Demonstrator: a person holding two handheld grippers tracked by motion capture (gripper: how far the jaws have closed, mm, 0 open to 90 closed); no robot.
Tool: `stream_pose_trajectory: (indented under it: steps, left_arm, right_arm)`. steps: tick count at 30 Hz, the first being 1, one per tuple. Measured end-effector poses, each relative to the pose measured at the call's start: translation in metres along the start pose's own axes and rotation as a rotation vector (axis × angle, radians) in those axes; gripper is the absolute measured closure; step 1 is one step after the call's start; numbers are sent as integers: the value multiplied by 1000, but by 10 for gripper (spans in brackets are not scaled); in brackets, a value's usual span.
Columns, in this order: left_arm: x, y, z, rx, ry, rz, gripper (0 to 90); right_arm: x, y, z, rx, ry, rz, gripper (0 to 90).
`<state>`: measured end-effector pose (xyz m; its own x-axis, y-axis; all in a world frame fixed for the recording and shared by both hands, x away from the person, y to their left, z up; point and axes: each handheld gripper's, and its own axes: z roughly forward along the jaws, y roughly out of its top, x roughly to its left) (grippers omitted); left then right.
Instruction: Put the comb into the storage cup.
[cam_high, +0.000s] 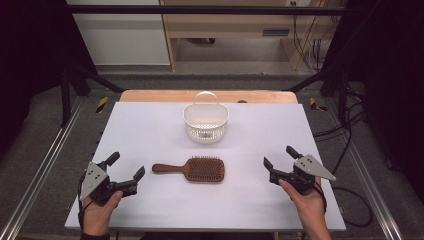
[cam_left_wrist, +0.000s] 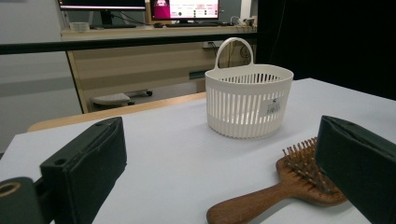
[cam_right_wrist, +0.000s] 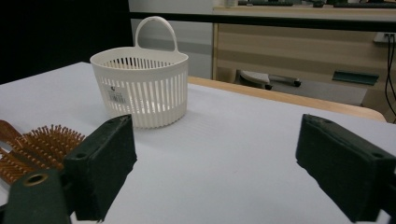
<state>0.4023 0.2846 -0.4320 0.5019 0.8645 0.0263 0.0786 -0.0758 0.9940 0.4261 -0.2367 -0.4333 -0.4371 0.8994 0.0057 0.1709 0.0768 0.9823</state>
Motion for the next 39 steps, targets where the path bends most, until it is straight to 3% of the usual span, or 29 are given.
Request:
stream_pose_trajectory:
  steps: [5, 17, 20, 27, 39]
  left_arm:
    - [-2, 0, 0, -1, -4, -1, 19]
    - [-4, -1, 2, 5, -6, -4, 13]
    - [-4, -1, 3, 6, -5, -5, 13]
    - [-3, -2, 2, 10, -1, -5, 13]
    - [-2, -2, 3, 16, 7, -6, 14]
  right_arm:
    - [5, 0, 2, 22, 12, 13, 215]
    - [32, -2, 13, 107, 94, -29, 485]
    - [42, -4, 15, 132, 132, -54, 589]
    - [59, -9, 22, 185, 194, -123, 721]
    - [76, -15, 29, 219, 252, -170, 869]
